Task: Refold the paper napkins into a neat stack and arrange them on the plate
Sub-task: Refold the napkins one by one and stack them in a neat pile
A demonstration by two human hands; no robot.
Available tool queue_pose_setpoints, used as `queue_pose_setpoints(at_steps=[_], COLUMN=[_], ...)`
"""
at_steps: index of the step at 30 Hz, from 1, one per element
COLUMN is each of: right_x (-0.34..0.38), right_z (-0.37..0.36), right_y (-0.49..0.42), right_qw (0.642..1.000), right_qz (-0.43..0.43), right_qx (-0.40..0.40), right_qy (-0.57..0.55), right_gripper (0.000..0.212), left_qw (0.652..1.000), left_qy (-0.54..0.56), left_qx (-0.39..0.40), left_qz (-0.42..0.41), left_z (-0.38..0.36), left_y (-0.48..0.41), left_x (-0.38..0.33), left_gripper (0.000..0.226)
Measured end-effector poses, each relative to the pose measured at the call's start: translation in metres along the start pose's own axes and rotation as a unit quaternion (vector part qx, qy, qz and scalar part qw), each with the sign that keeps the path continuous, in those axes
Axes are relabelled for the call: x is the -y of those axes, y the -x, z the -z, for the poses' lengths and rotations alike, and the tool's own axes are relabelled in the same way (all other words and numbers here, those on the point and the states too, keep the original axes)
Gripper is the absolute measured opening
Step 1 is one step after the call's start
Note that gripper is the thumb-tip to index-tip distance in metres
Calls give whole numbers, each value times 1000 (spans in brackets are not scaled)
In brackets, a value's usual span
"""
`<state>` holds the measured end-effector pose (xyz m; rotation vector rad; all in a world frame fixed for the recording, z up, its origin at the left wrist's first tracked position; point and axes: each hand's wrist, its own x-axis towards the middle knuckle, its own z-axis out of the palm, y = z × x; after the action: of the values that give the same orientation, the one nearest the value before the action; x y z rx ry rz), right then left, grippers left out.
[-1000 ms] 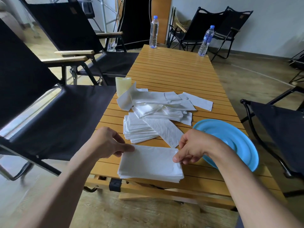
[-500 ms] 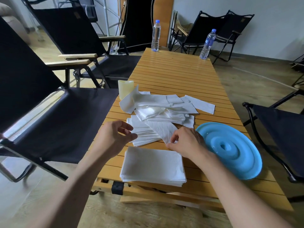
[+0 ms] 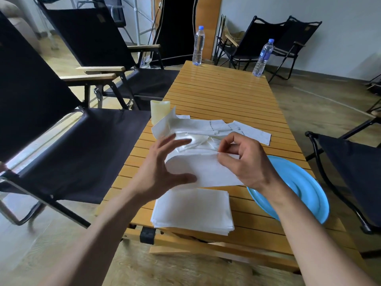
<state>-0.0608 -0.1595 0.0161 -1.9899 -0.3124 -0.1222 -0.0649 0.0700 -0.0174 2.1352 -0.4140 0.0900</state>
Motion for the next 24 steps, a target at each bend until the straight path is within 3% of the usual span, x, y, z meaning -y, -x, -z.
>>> queue_pose_setpoints(at_steps=[4,7,12,15,19,24], right_x=[2,-1,-2,-1,-6,-11], right_z=[9,16,17,19,21,17], right_y=[-2,-1,-1,-1,2,7], right_qw=[997,994,990,977,958,934], right_qz=[-39,-68,-114,-167,-246,-291], right_qx=[12,44,36,68,128,209], right_qy=[-71,-78,-79,-114,-65,12], right_gripper=[17,29,12,13,18,26], left_qw=[987,970,963,963,948,935], left_qy=[152,216,233,223,225,51], left_qx=[-8,29,25,26,94,170], left_qz=[55,104,133,149,206,307], left_z=[4,10,16,23,39,40], left_y=[1,4,6,6,11,14], left_x=[-4,-1,-3,-5,-4,8], left_gripper=[28,23,22,23,25,9])
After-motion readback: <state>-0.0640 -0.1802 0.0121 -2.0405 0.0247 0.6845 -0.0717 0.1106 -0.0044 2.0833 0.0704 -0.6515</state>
